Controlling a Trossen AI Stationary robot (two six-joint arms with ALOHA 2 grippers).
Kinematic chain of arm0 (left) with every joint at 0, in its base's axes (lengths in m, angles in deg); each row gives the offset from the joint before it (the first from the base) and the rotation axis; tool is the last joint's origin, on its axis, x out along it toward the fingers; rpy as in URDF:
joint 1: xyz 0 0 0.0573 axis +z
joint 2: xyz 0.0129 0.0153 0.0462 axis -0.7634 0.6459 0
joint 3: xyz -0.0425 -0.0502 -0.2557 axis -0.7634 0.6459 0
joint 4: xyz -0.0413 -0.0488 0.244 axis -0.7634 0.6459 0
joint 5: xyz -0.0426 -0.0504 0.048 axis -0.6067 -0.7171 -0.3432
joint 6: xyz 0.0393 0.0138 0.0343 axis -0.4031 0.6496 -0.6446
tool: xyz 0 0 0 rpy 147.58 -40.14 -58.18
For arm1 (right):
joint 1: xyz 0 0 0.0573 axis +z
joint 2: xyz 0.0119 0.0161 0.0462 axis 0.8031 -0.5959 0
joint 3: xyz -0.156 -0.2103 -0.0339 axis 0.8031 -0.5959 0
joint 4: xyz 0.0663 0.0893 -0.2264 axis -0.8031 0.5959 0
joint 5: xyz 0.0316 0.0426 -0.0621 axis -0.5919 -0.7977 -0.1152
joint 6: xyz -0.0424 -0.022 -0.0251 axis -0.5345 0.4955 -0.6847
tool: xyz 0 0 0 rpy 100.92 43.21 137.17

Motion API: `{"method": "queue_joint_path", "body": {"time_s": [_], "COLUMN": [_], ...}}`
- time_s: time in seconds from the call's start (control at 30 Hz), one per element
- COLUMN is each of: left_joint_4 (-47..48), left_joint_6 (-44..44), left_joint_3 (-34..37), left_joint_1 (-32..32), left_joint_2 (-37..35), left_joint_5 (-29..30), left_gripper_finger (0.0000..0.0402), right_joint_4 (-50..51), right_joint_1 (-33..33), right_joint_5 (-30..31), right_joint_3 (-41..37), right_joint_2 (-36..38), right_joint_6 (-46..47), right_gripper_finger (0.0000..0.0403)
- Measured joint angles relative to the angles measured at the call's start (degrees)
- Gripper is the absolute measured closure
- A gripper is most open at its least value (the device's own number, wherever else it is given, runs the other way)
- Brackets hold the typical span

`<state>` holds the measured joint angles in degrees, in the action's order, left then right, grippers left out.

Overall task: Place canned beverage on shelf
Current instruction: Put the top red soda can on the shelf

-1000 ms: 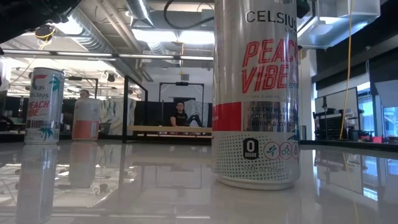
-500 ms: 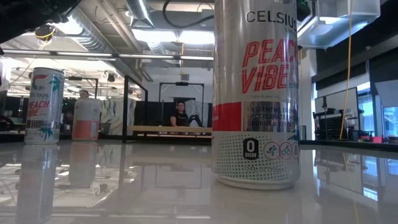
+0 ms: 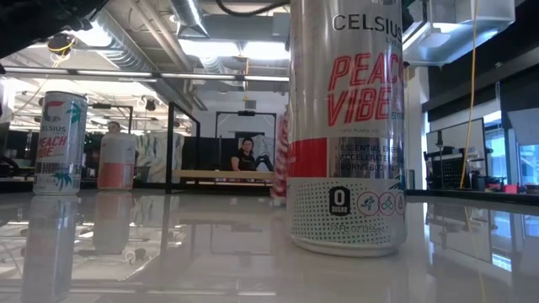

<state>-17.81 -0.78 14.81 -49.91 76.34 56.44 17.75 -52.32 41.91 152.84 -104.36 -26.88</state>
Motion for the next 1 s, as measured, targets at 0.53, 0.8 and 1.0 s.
{"method": "queue_joint_path", "body": {"time_s": [0.53, 0.8, 1.0], "left_joint_4": [0.43, 0.06, 0.06], "left_joint_6": [-0.44, -0.44, -0.39], "left_joint_3": [0.0, 0.0, 0.0], "left_joint_1": [0.01, 0.02, 0.02], "left_joint_2": [0.0, 0.0, 0.0], "left_joint_5": [-0.19, -0.24, -0.24], "left_gripper_finger": [0.0395, 0.0395, 0.0395], "right_joint_4": [7.86, 7.79, 8.89], "right_joint_1": [0.02, 0.11, 0.07], "right_joint_5": [-10.69, -9.12, -8.5], "right_joint_3": [6.62, 6.55, 6.86], "right_joint_2": [-4.97, -5.05, -4.9], "right_joint_6": [-10.81, -12.9, -12.82], "right_gripper_finger": [0.0113, 0.0068, 0.0031]}}
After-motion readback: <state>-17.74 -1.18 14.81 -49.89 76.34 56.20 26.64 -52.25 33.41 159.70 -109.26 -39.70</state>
